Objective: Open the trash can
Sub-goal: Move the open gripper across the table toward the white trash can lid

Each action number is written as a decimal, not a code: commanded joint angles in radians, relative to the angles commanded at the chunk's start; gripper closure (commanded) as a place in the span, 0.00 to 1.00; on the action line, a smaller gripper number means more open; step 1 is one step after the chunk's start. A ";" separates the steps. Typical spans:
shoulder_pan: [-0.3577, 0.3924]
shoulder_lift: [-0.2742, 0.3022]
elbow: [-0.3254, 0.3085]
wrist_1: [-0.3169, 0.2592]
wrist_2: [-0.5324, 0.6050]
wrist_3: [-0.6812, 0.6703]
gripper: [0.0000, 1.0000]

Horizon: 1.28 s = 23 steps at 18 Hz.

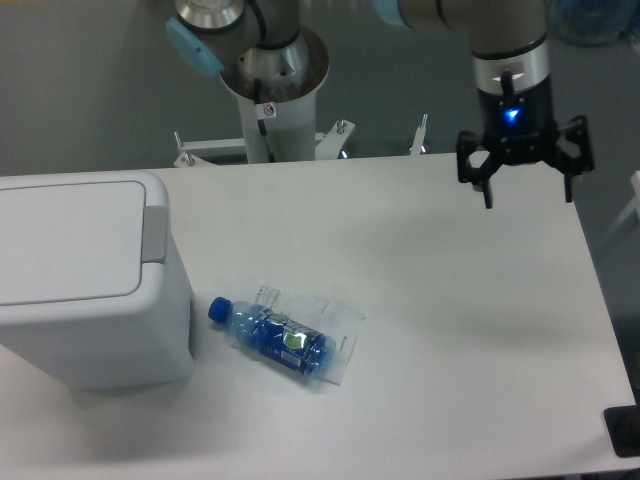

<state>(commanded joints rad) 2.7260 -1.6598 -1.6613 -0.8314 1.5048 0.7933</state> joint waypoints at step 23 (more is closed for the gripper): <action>-0.391 0.100 -0.017 -0.002 -0.137 -0.812 0.00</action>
<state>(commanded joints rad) 2.3349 -1.5602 -1.6780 -0.8330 1.3683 -0.0184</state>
